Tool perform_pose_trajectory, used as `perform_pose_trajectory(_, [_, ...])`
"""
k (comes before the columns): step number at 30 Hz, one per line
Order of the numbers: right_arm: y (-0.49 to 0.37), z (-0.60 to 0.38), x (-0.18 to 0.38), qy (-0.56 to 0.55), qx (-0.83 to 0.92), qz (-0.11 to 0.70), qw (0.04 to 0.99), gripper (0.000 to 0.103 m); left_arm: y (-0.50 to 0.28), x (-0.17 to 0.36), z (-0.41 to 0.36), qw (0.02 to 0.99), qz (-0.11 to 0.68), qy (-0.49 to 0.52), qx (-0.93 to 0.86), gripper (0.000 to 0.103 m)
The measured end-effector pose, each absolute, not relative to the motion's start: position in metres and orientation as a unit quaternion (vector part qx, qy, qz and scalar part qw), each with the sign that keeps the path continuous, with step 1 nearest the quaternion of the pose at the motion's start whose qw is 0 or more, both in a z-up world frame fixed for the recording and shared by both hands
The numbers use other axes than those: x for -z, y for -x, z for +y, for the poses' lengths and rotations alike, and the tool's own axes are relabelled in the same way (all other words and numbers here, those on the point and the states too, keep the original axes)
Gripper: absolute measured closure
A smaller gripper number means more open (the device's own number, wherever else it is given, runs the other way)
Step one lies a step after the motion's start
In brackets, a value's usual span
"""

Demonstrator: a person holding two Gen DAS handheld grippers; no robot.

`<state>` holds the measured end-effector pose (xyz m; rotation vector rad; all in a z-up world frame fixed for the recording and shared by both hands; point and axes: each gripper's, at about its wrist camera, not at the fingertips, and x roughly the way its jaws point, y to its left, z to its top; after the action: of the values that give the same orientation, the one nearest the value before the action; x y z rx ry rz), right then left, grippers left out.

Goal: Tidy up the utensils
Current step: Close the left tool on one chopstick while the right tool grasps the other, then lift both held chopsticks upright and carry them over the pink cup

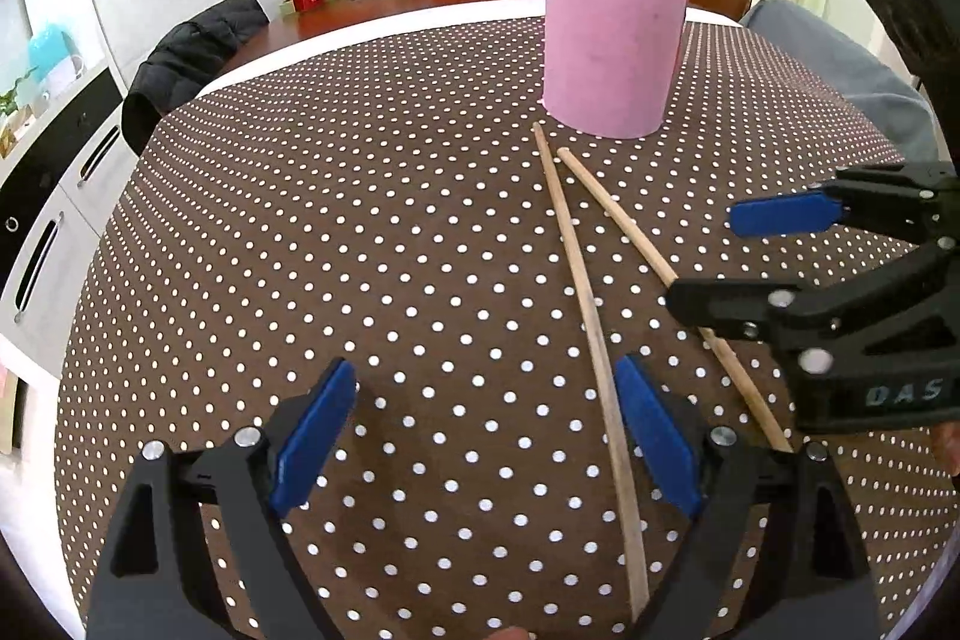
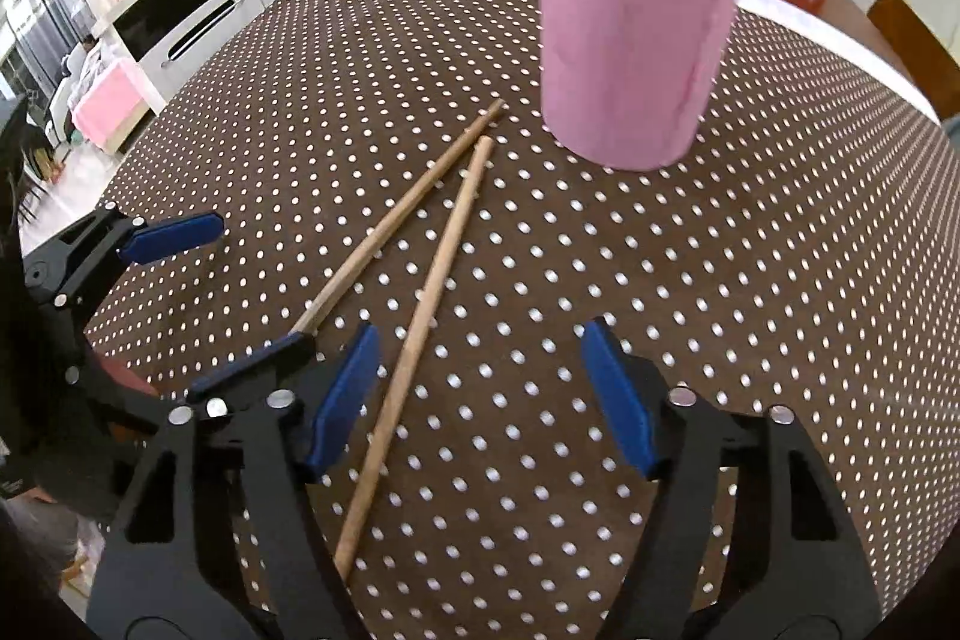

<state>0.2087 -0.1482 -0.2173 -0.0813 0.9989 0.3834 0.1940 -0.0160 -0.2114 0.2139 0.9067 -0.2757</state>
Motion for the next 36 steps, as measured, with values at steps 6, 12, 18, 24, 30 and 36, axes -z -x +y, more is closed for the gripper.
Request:
perform_pose_trajectory(6, [-0.203,-0.132,0.217,0.106,-0.174,0.465,0.862,0.074,-0.214,0.208,-0.029,0.878,0.442,-0.140,0.119,0.016])
perform_pose_trajectory(12, [-0.202,-0.158,0.215,0.057,-0.190,0.471,0.860,0.074,-0.236,0.208,-0.052,0.863,0.452,-0.190,0.120,0.016])
perform_pose_trajectory(18, [-0.206,-0.148,0.215,0.071,-0.180,0.465,0.864,0.084,-0.247,0.205,-0.050,0.843,0.483,-0.151,0.185,0.050])
perform_pose_trajectory(24, [-0.203,-0.138,0.216,0.069,-0.211,0.461,0.859,0.097,-0.243,0.202,-0.039,0.851,0.478,-0.114,0.185,0.098])
perform_pose_trajectory(30, [-0.188,-0.150,0.204,0.045,-0.225,0.418,0.879,0.097,-0.236,0.185,-0.004,0.880,0.447,-0.024,0.160,0.098])
perform_pose_trajectory(36, [-0.173,-0.173,0.168,-0.015,-0.243,0.338,0.909,0.097,-0.222,0.146,0.000,0.916,0.366,0.026,0.164,0.098])
